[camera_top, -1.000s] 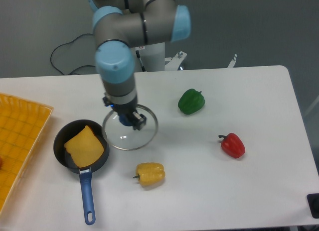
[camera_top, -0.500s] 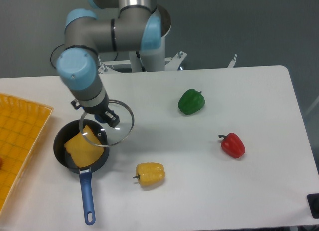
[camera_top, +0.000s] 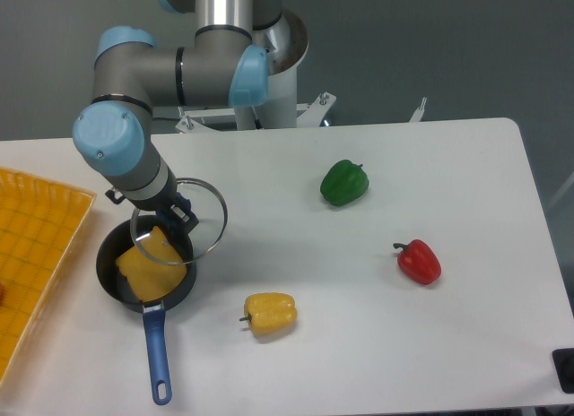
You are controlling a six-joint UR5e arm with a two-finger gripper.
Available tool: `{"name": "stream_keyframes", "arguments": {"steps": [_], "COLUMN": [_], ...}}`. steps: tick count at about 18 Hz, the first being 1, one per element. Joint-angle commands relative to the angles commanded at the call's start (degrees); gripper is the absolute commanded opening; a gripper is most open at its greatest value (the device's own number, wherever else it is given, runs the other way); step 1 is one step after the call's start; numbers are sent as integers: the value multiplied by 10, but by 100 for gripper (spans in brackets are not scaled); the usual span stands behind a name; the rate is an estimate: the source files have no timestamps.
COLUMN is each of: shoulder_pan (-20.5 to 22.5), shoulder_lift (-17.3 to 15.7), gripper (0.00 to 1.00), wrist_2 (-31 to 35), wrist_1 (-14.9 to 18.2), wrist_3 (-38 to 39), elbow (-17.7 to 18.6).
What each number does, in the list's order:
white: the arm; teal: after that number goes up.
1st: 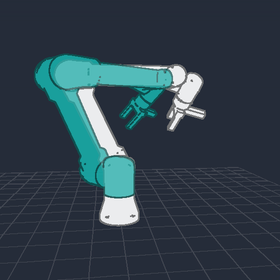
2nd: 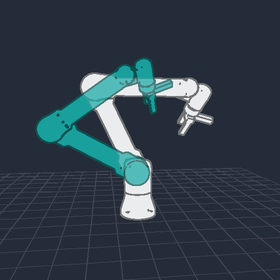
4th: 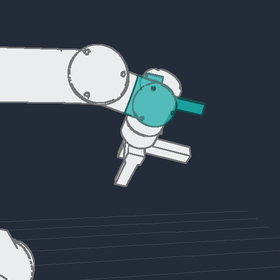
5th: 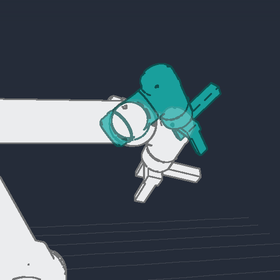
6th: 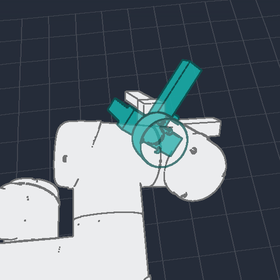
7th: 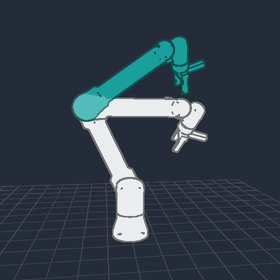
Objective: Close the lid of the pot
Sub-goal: 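Carry the glass lid toward the black pan with blue handle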
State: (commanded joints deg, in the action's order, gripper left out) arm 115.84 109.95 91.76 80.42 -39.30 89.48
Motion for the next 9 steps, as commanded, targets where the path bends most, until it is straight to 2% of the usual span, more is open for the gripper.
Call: {"name": "stream_keyframes", "arguments": {"steps": [6,9], "shoulder_pan": [-11,-17], "shoulder_lift": [9,15], "gripper": [49,49], "wrist_2": [-11,-16], "wrist_1": [-5,-20], "wrist_3": [5,24], "elbow": [-4,-8]}}
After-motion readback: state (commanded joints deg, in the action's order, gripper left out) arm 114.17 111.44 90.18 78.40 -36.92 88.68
